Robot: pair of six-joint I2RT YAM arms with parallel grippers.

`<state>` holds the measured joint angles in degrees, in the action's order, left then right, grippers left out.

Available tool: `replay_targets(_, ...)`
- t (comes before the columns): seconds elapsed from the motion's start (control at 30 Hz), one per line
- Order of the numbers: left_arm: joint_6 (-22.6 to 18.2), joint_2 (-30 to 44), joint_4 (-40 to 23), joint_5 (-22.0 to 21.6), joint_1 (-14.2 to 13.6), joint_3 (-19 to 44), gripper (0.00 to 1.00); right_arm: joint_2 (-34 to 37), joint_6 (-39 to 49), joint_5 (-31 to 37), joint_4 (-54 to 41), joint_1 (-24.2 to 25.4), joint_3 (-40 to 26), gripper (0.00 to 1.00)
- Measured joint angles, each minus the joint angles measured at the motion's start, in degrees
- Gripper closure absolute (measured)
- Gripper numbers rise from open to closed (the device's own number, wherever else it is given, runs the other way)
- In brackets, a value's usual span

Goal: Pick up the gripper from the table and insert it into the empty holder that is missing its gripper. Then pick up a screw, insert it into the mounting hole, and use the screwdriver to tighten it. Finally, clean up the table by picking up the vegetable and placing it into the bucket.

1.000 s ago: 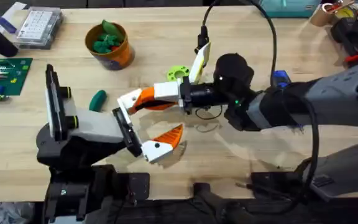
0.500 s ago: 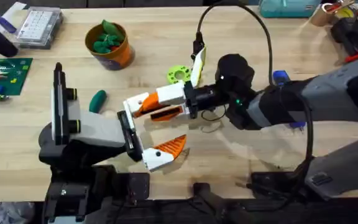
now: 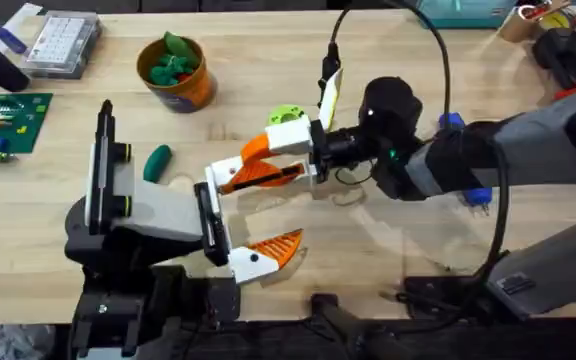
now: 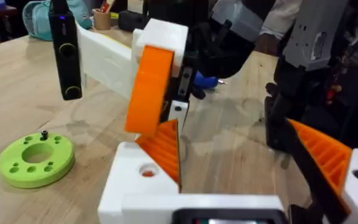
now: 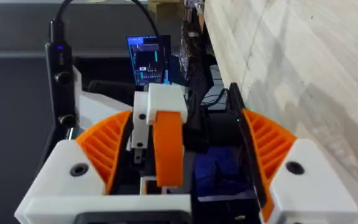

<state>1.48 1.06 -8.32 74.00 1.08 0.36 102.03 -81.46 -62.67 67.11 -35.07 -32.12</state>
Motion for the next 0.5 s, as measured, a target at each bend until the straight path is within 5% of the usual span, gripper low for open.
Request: replay_targets(0.5,0.0,0.0,0.0,0.2,0.0,0.0,0.014,0.0,0.5,-6.1,0.0,2.8,0.0,0.012)
